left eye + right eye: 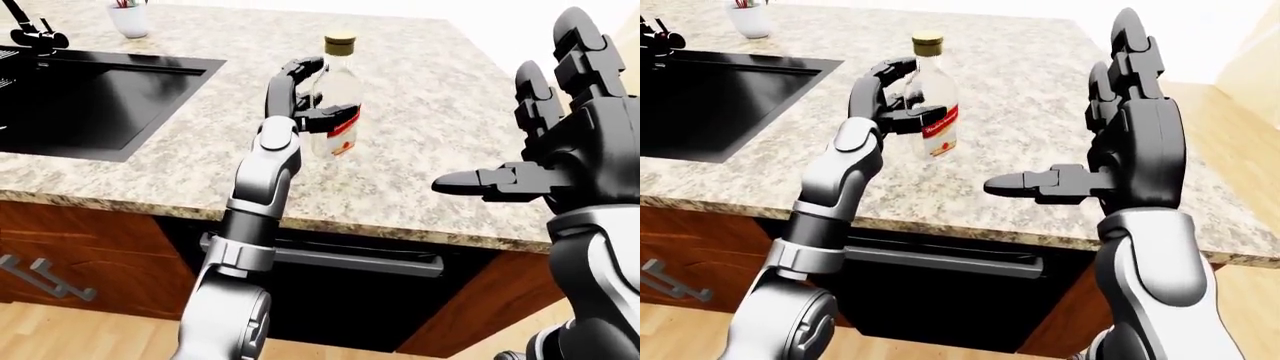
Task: Move the drinks to the dining counter.
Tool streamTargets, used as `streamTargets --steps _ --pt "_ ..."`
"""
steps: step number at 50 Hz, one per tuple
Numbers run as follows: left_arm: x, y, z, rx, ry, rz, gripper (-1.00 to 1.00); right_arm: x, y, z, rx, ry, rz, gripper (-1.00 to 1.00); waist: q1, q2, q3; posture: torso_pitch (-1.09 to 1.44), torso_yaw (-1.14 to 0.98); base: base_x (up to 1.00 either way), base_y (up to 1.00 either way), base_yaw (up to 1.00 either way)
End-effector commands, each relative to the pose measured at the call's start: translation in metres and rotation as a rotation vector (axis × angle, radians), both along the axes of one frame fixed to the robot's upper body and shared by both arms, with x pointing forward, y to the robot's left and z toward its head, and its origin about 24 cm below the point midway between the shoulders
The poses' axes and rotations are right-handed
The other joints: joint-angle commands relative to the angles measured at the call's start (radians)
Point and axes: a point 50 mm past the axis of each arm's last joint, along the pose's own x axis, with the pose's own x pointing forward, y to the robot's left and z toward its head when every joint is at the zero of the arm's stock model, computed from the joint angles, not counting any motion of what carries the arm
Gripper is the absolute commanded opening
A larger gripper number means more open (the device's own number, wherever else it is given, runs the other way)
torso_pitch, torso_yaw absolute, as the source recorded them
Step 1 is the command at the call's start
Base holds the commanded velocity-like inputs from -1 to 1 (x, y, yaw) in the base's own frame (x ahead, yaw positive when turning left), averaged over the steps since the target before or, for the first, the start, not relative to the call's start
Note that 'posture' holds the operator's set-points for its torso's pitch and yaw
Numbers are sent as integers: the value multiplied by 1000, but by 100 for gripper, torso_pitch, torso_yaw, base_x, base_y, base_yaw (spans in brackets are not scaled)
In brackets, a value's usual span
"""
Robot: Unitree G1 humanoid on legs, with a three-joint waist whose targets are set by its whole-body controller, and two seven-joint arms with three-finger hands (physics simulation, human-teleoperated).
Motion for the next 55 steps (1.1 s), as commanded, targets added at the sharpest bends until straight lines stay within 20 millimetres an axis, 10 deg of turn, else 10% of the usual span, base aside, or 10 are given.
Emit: streamTargets --steps 1,25,55 --pt "-3 -2 26 -15 -106 -10 47 -4 0 8 -7 -62 -5 100 0 -3 -25 0 0 0 0 0" --pt "-18 5 39 -14 -140 -7 60 -5 -2 10 -9 -67 -9 100 -1 -1 -23 0 0 0 0 0" --pt "-150 89 97 -8 -327 78 100 -57 -44 48 3 -152 -93 100 4 -11 14 0 0 0 0 0"
